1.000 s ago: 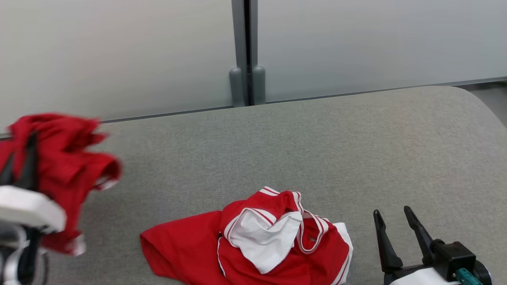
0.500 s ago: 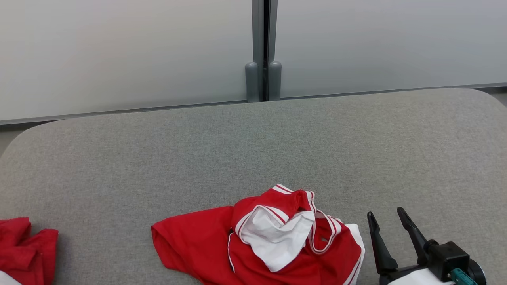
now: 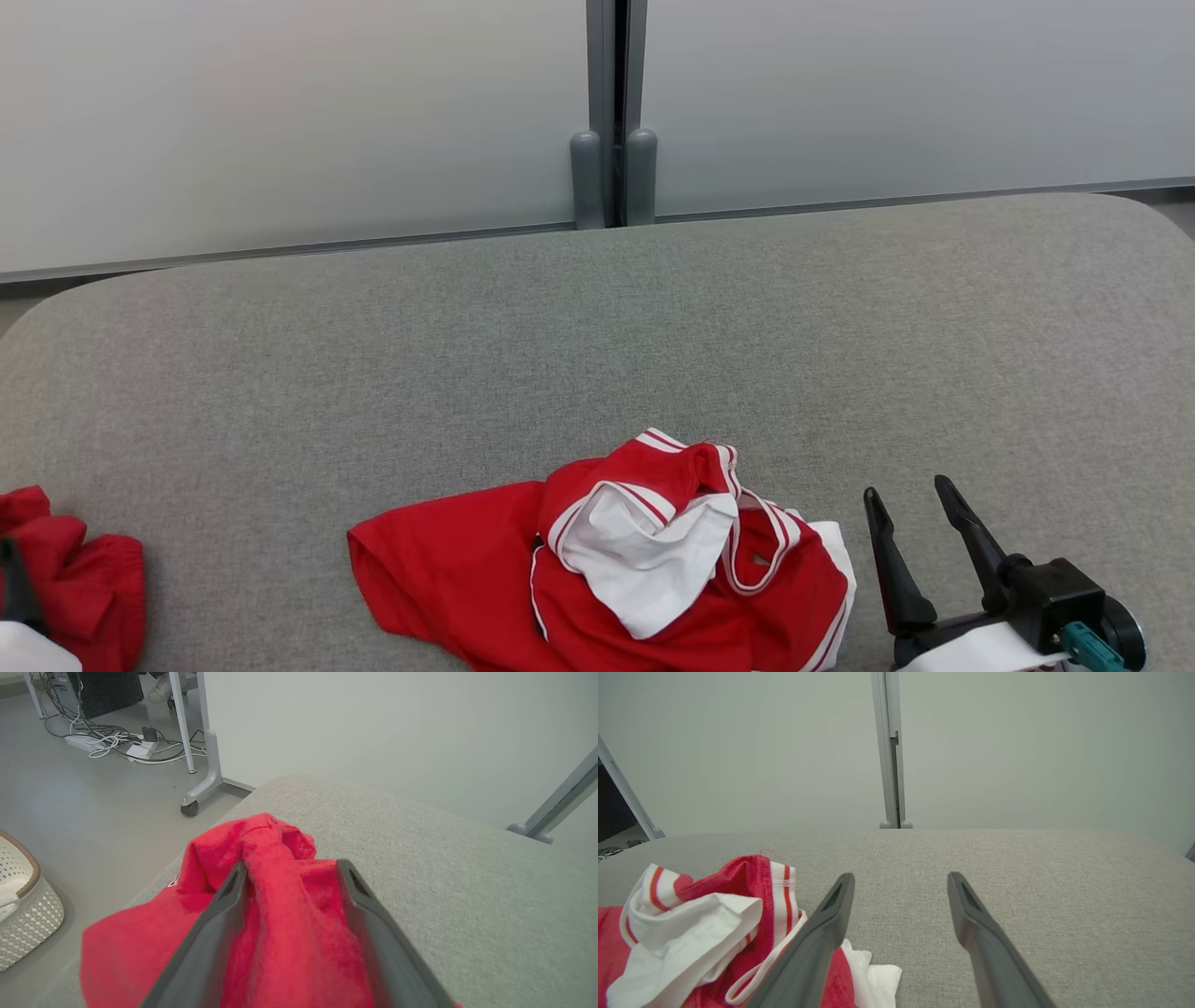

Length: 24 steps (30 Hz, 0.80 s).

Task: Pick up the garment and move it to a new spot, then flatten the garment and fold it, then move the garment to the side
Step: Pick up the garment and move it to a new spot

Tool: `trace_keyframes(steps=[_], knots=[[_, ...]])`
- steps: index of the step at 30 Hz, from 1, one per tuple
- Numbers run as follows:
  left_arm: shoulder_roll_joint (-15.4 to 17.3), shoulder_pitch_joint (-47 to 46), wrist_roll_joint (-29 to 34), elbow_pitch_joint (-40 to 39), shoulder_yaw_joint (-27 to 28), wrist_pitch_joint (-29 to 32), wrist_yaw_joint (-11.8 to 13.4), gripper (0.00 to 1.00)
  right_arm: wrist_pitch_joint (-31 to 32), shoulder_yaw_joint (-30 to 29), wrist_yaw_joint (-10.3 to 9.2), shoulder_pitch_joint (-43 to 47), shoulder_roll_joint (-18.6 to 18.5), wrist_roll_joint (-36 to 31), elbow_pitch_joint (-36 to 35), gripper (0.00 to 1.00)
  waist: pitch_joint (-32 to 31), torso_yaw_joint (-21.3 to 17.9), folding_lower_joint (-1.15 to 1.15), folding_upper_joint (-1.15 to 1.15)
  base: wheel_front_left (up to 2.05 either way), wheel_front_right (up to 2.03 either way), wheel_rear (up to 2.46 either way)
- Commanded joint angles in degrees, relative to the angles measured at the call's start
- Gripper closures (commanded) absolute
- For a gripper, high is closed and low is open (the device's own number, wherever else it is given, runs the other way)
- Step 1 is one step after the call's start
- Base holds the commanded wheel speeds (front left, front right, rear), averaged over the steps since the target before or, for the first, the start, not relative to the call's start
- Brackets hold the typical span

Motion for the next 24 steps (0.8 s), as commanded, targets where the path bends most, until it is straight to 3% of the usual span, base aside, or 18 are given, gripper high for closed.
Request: trace_keyframes(steps=[1, 3, 8, 15, 19, 24], knots=[[0.6, -0.8, 0.4, -0.2, 0.2, -0.4, 0.3, 0.00, -0.3, -0.1, 0.01, -0.2, -0.3, 0.1, -0.1, 0.00, -0.1, -0.1, 0.00, 0.00, 0.00, 0.00, 0.00], [0.1, -0.6, 1.0, -2.1, 0.3, -0.9, 0.8, 0.00, -0.3, -0.2, 0.01, 0.0, -0.3, 0.2, -0.2, 0.00, -0.2, -0.2, 0.00, 0.00, 0.00, 0.00, 0.00], [-1.0, 1.6, 6.6, -17.5, -2.0, -1.5, 3.7, 0.00, -0.3, -1.5, 0.01, 0.3, -0.3, -1.3, -0.9, 0.00, -1.2, 0.2, 0.00, 0.00, 0.00, 0.00, 0.00], [-5.3, 6.1, 12.9, -36.4, -9.4, -1.4, 6.4, 0.00, -0.3, -2.0, 0.01, -1.3, -0.5, -3.2, -3.0, 0.00, -2.4, -0.6, 0.00, 0.00, 0.00, 0.00, 0.00], [-8.3, 9.1, 14.5, -39.3, -13.7, -1.3, 7.1, 0.00, -0.3, -2.3, 0.01, -1.8, -0.7, -3.7, -4.8, 0.00, -3.2, -1.6, 0.00, 0.00, 0.00, 0.00, 0.00], [-10.2, 13.7, 15.5, -36.7, -15.8, -1.5, 7.7, 0.00, -0.3, -2.6, 0.01, -0.6, -1.1, -3.5, -6.5, 0.00, -4.4, -1.7, 0.00, 0.00, 0.00, 0.00, 0.00]])
